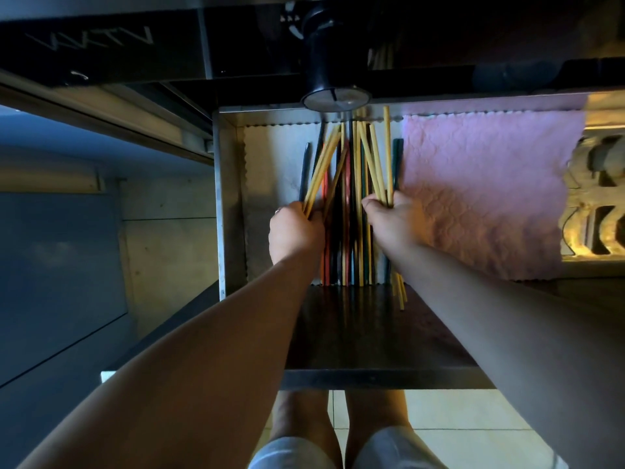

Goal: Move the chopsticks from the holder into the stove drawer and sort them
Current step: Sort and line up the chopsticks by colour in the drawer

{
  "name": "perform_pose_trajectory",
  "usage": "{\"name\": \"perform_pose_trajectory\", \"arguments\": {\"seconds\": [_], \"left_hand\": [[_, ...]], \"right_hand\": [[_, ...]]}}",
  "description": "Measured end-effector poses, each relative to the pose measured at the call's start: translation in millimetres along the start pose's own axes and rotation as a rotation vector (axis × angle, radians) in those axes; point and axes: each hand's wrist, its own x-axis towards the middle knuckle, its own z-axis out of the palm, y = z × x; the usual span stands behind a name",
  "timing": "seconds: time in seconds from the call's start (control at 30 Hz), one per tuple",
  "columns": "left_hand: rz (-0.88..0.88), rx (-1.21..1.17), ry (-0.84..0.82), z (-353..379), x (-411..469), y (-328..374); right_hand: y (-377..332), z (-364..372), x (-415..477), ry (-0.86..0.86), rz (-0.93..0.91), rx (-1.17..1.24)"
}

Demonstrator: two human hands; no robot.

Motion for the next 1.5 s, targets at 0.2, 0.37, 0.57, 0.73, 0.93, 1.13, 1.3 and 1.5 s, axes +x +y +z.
{"name": "perform_pose_trajectory", "arguments": {"seconds": [0.2,0.37,0.57,0.73,0.93,1.13,1.3,1.5], "left_hand": [[0.038,-0.03,-0.051,5.6,-2.8,4.0],[0.001,-0.048,-0.111,3.4,-6.4,8.1],[0.01,-0.119,-0.131,0.8,-9.4,16.8],[-0.053,-0.228,-0.129,4.2,-12.9,23.2],[-0.109,-0.317,-0.084,0.3,-14.3,24.9],[-0.124,-0.347,-0.088,-0.5,-14.9,22.5],[-0.118,-0.346,-0.106,1.3,-13.9,21.6],[-0.119,-0.329,-0.101,2.0,-14.4,22.2]], "right_hand": [[-2.4,-5.6,-3.9,0.015,-0.022,-0.029],[-3.7,-7.2,-0.8,-0.04,0.1,0.138],[3.1,-21.6,2.8,0.015,0.103,0.053],[3.7,-24.2,5.5,0.065,0.078,0.012],[-0.1,-9.1,6.8,0.018,0.057,-0.072],[-5.1,-4.3,4.1,0.106,-0.009,-0.215],[-3.0,-3.6,-1.5,0.068,-0.003,-0.278],[-11.0,5.2,-3.9,0.109,-0.026,-0.306]]}}
